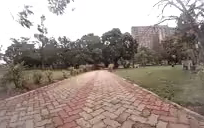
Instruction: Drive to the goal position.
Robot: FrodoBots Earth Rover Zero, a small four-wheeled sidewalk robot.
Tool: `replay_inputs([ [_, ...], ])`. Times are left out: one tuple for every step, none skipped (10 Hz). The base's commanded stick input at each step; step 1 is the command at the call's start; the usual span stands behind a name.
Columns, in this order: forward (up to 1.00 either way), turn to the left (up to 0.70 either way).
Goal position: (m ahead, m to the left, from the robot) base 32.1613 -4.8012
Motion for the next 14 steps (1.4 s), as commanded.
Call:
replay_inputs([
  [0.70,0.00],
  [0.70,0.00],
  [0.70,0.00],
  [0.70,0.00],
  [0.70,0.00],
  [0.70,0.00],
  [0.70,0.00],
  [0.70,0.00],
  [0.70,0.00],
  [0.70,0.00],
  [0.70,0.00],
  [0.70,0.00],
  [0.70,0.00],
  [0.70,0.00],
])
